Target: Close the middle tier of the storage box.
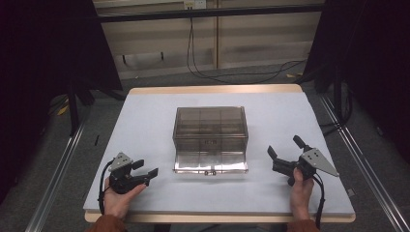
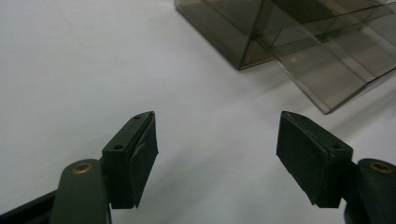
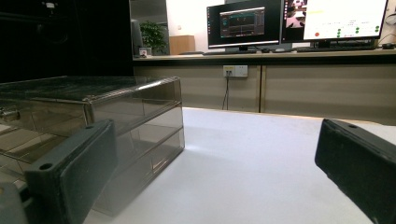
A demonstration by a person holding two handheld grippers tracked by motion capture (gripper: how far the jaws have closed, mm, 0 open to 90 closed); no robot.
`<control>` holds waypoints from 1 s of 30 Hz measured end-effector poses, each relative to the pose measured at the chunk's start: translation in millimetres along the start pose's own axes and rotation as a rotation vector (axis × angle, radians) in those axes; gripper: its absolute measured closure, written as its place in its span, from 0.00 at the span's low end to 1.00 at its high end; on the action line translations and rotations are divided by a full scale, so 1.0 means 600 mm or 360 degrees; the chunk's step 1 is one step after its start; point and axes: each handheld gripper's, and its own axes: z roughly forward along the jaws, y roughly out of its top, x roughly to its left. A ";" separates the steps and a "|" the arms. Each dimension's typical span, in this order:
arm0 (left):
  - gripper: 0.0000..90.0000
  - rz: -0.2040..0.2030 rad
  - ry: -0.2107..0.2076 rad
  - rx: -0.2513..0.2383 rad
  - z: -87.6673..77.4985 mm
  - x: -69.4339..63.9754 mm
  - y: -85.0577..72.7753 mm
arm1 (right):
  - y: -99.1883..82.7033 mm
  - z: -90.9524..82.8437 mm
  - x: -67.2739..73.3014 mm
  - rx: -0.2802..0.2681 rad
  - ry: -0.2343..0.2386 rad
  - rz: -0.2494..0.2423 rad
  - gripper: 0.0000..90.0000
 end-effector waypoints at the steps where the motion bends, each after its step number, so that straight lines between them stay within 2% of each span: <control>1: 0.33 0.0014 0.0003 0.0002 -0.001 -0.003 0.000 | 0.000 0.000 0.000 0.0000 0.0000 0.0000 0.00; 4: 0.38 0.0028 -0.0041 0.0014 -0.004 -0.005 0.001 | 0.000 0.000 0.000 0.0000 0.0000 0.0000 0.00; 8: 0.44 0.0017 -0.0038 0.0000 -0.004 -0.006 0.002 | 0.000 0.000 0.001 -0.0002 -0.0003 -0.0006 0.00; 12: 0.51 0.0059 -0.0114 0.0020 -0.004 -0.012 0.003 | 0.000 0.000 0.001 -0.0001 -0.0003 -0.0001 0.00; 13: 0.56 0.0072 -0.0124 0.0024 -0.004 -0.015 0.004 | 0.000 0.000 0.000 -0.0002 0.0001 -0.0004 0.00; 16: 0.64 0.0091 -0.0128 0.0042 -0.005 -0.020 0.005 | 0.000 0.000 0.000 -0.0006 0.0004 -0.0003 0.00; 20: 0.75 0.0098 -0.0167 0.0056 -0.008 -0.025 0.004 | 0.000 0.000 0.000 -0.0006 0.0004 -0.0003 0.00; 23: 0.83 0.0136 -0.0192 0.0071 -0.011 -0.031 0.005 | 0.000 0.000 0.000 -0.0004 0.0001 -0.0003 0.00; 30: 0.93 0.0187 -0.0264 0.0089 -0.012 -0.045 0.005 | 0.000 0.000 0.000 -0.0002 0.0001 -0.0002 0.00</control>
